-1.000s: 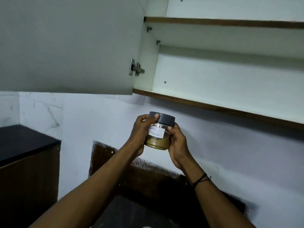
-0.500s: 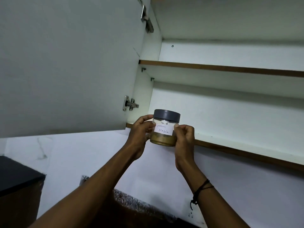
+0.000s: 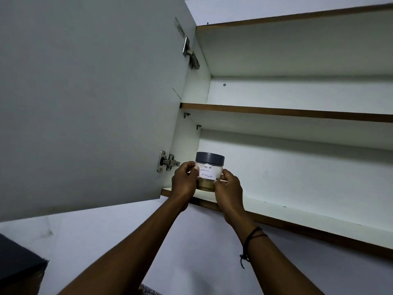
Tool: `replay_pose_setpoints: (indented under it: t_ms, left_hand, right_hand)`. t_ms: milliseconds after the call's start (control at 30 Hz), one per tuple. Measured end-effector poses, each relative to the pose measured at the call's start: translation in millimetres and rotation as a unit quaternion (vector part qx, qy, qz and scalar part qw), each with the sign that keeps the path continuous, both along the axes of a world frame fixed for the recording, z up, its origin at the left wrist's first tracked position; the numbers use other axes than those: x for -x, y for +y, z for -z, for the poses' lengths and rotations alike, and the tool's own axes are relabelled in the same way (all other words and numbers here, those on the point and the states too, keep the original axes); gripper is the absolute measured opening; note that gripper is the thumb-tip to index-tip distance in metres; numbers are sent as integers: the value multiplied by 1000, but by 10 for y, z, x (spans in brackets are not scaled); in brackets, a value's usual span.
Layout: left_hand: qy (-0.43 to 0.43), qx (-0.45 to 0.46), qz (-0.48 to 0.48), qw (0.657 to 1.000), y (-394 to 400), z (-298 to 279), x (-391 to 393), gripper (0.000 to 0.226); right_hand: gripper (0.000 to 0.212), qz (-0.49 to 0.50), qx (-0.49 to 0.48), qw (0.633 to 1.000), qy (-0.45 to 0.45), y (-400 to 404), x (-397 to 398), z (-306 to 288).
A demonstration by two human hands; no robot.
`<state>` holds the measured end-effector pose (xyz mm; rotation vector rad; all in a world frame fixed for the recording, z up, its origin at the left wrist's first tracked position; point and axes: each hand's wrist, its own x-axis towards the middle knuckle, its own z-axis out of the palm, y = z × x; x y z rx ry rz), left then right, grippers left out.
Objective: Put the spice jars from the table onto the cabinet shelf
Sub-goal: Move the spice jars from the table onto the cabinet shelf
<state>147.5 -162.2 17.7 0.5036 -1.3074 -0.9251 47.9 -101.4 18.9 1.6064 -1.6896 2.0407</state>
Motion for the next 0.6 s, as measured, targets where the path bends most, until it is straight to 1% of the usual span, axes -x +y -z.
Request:
replay_pose_setpoints:
  t_ms: [100, 200, 300, 367, 500, 600]
  left_hand:
    - [-31, 10, -51, 998, -190, -53, 80, 24]
    - [-65, 17, -87, 994, -409, -78, 125, 30]
    - [-140, -9, -80, 987, -632, -155, 135, 35]
    - [-184, -23, -69, 980, -768, -184, 136, 31]
    - [-206, -49, -65, 975, -922, -168, 122, 29]
    - [-215, -50, -58, 974, -967, -146, 134, 24]
  right_hand:
    - [30, -7, -31, 999, 25, -200, 10, -101]
    - [26, -45, -79, 995, 42, -387, 22, -185]
    - [29, -89, -135, 985, 60, -545, 23, -233]
    - [26, -109, -159, 979, 66, -659, 30, -232]
    - [14, -90, -209, 968, 107, -739, 43, -239]
    - [25, -77, -236, 961, 123, -751, 56, -219]
